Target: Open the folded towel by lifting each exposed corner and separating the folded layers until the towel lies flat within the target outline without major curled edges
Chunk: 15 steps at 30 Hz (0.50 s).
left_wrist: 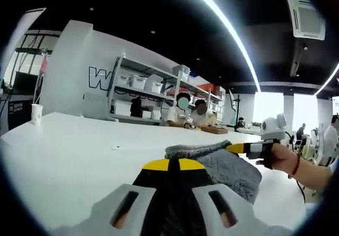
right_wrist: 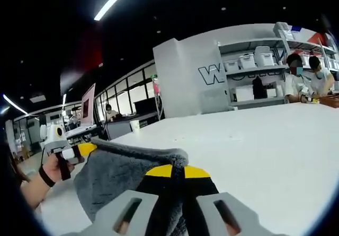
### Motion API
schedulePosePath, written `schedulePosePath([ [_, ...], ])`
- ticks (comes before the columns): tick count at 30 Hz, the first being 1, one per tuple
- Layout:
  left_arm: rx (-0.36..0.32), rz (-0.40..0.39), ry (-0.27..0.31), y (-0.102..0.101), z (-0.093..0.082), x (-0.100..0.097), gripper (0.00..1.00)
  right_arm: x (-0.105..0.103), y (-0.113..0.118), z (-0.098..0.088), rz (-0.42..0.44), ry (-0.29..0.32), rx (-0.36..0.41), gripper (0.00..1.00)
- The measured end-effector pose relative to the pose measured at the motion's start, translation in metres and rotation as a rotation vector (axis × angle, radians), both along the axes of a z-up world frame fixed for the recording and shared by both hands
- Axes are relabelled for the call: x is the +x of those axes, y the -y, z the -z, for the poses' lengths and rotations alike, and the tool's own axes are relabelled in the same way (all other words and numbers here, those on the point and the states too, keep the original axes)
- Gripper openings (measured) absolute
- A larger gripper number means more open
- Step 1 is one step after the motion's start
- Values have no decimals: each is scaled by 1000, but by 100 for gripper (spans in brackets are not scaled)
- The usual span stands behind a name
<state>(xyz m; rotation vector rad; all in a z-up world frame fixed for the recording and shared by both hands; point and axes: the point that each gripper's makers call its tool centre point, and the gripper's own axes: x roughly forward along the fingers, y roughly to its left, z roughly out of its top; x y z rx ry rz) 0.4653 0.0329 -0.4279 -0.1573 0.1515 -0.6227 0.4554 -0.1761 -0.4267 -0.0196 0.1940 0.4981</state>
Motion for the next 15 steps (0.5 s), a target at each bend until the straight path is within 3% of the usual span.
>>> schedulePosePath([
  [4, -17, 13, -5, 1, -1, -2, 2, 1, 2, -6, 20, 11, 38, 0],
  [5, -23, 12, -6, 0, -2, -3, 2, 0, 1, -11, 22, 5, 118, 0],
  [7, -83, 20, 11, -1, -12, -4, 2, 0, 4, -12, 20, 1, 129, 0],
  [15, -47, 23, 59, -1, -17, -7, 2, -2, 5, -17, 33, 3, 150, 0],
])
